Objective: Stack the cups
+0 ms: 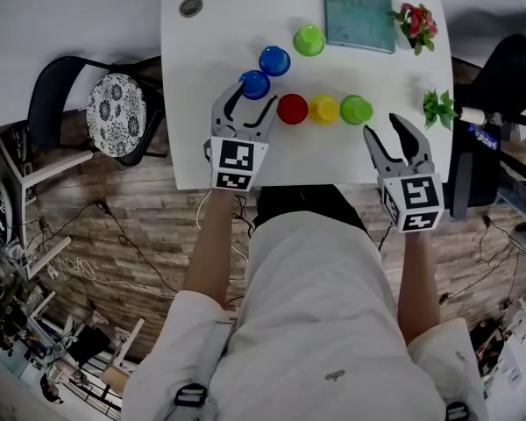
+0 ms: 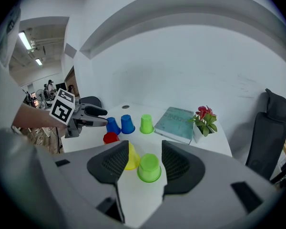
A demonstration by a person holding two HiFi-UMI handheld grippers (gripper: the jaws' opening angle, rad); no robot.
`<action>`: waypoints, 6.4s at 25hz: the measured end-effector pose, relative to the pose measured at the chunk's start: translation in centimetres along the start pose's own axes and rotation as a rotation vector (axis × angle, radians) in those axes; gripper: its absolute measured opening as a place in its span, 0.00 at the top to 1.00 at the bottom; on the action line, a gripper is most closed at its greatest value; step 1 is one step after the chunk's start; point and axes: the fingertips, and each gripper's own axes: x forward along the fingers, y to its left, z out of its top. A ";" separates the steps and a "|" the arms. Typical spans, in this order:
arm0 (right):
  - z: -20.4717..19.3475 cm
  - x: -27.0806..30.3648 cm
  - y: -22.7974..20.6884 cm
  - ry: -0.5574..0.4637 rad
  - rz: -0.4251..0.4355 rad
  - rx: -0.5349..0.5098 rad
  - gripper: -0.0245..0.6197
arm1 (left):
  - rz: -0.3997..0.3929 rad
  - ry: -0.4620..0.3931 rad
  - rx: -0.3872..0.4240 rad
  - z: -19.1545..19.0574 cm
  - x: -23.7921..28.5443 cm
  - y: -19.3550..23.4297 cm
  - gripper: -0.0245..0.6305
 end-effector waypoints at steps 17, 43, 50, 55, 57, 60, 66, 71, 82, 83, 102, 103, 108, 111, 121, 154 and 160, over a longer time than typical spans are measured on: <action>0.8 1.0 2.2 0.030 -0.093 0.072 0.62 | -0.091 0.093 0.041 -3.4 2.4 2.7 0.57; 1.8 1.4 2.2 -0.023 -0.197 0.171 0.63 | -0.218 0.020 0.137 2.4 -1.1 2.1 0.62; 1.1 -0.5 0.9 -0.030 -0.217 0.189 0.64 | -0.287 -0.036 0.164 6.8 -1.3 -1.5 0.62; 0.5 -1.9 -0.4 -0.037 -0.232 0.199 0.64 | -0.340 -0.051 0.177 8.2 -0.6 -4.6 0.62; 0.2 -2.4 -0.8 -0.039 -0.237 0.204 0.64 | -0.359 -0.053 0.188 8.5 -0.4 -5.8 0.62; -0.4 -3.3 -1.4 -0.041 -0.248 0.212 0.64 | -0.389 -0.051 0.204 8.8 0.0 -7.7 0.62; -1.5 -4.8 -2.5 -0.044 -0.271 0.239 0.64 | -0.453 -0.003 0.229 8.5 0.8 -11.0 0.62; -2.5 -5.6 -3.2 -0.044 -0.286 0.260 0.64 | -0.496 0.006 0.249 8.7 1.5 -13.1 0.62; -3.7 -6.7 -4.0 -0.036 -0.309 0.289 0.64 | -0.559 0.042 0.293 8.1 2.4 -15.7 0.62; -3.7 -6.7 -4.0 -0.035 -0.310 0.290 0.64 | -0.562 0.044 0.295 8.0 2.4 -15.8 0.62; -4.2 -7.4 -3.9 -0.039 -0.319 0.302 0.64 | -0.609 0.043 0.335 7.4 2.3 -17.3 0.59; -4.2 -7.3 -3.9 -0.040 -0.318 0.301 0.64 | -0.612 0.040 0.336 7.4 2.2 -17.4 0.59; -3.9 -7.3 -3.8 -0.047 -0.315 0.294 0.64 | -0.625 0.019 0.328 7.5 1.3 -17.1 0.58; -3.6 -7.0 -3.8 -0.051 -0.310 0.289 0.64 | -0.617 0.009 0.302 7.6 0.7 -16.2 0.58; -1.6 -4.6 -2.9 -0.054 -0.279 0.259 0.64 | -0.515 0.010 0.252 6.6 -0.3 -10.4 0.58; -3.0 -5.3 -1.9 0.054 -0.344 0.299 0.64 | -0.392 0.086 0.356 5.8 13.3 -2.1 0.58; -3.2 -5.4 -2.4 0.061 -0.355 0.310 0.64 | -0.396 0.117 0.356 5.1 14.8 -2.3 0.58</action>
